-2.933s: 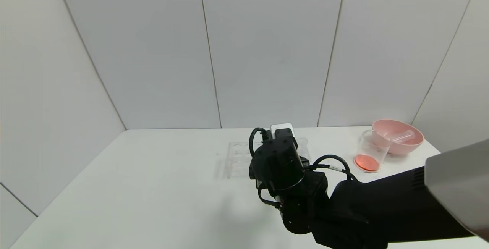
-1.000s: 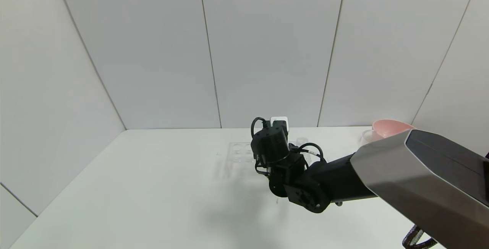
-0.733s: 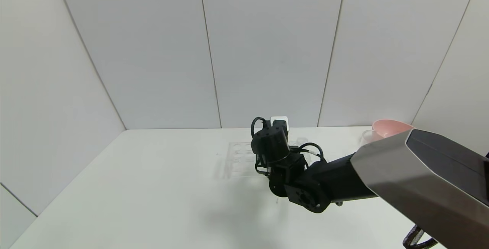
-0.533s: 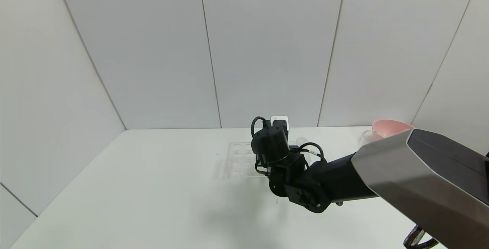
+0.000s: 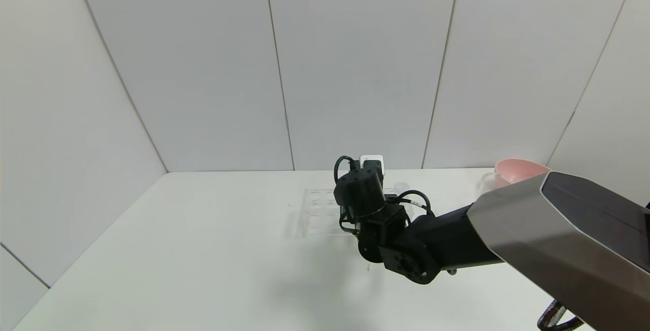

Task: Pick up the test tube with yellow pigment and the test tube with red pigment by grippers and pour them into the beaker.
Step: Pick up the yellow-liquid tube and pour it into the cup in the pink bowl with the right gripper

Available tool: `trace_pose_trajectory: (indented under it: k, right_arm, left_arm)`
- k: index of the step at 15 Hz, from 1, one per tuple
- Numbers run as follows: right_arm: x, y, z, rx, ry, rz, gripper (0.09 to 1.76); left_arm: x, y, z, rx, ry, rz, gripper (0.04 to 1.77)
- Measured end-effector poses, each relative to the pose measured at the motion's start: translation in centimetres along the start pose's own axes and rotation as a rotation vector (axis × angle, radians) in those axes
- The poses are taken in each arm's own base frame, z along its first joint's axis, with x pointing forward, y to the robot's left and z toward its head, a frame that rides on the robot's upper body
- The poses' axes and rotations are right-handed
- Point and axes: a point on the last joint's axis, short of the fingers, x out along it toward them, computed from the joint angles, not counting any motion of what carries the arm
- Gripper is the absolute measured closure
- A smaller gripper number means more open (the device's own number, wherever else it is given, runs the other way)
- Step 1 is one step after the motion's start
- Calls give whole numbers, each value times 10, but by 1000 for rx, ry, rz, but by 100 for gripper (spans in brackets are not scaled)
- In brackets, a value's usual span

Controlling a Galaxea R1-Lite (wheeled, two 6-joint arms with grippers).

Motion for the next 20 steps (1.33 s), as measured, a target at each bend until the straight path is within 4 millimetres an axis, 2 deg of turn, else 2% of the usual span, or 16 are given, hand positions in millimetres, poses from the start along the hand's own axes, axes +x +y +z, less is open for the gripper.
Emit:
trace_pose_trajectory:
  k: [3,12,16,20]
  right_arm:
    - [-4,-2,7,-13,1,4,132]
    - [-39,-14,61,-27,-35,85,132]
    - [-45,-18,68,-18,-46,89,132]
    - [-54,-25,63,-40,5,187,132]
  left_arm:
    - [0,0,0,0,0,0,9]
    - [0,0,0,0,0,0,9]
    - [0,0,0,0,0,0,9]
    - [0,0,0,0,0,0,9]
